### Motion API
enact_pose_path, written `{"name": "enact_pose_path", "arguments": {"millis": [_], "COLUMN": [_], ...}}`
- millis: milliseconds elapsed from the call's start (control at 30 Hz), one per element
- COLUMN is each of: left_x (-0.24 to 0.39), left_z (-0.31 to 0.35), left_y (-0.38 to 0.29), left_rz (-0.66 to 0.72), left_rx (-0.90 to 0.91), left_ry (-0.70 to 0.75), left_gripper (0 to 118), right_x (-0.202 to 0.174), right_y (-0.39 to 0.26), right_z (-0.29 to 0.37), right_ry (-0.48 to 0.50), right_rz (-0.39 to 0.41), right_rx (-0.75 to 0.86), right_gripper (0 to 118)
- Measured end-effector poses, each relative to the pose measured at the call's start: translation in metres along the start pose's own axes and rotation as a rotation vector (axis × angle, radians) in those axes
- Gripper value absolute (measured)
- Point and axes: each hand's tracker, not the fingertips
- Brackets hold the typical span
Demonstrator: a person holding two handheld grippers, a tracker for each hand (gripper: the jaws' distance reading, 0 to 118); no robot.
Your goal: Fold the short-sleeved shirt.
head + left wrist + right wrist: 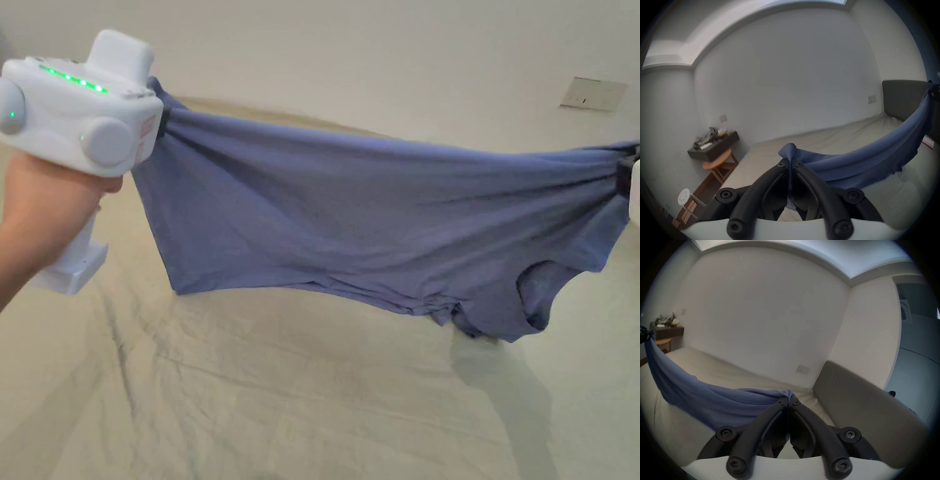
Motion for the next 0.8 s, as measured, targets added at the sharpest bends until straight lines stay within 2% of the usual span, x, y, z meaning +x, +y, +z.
{"name": "enact_pose_path", "arguments": {"millis": [167, 367, 533, 700, 733, 800], "left_x": [0.013, 0.021, 0.02, 0.017, 0.015, 0.012], "left_z": [0.041, 0.107, 0.163, 0.208, 0.216, 0.231], "left_y": [-0.098, -0.198, -0.272, -0.315, -0.321, -0.332], "left_rz": [0.018, -0.018, -0.077, -0.101, -0.093, -0.083], "left_rx": [-0.11, -0.255, -0.381, -0.458, -0.469, -0.495], "left_ry": [-0.038, -0.087, -0.143, -0.159, -0.16, -0.171], "left_gripper": [1, 1, 1, 1, 1, 1], "right_x": [-0.019, -0.03, -0.032, -0.037, -0.036, -0.031], "right_y": [-0.101, -0.201, -0.261, -0.3, -0.304, -0.312], "right_z": [0.049, 0.119, 0.185, 0.233, 0.243, 0.262], "right_ry": [0.104, 0.188, 0.265, 0.275, 0.28, 0.295], "right_rz": [-0.039, -0.025, -0.115, -0.062, -0.077, -0.156], "right_rx": [-0.131, -0.288, -0.451, -0.542, -0.569, -0.613], "right_gripper": [4, 4, 4, 4, 4, 4]}}
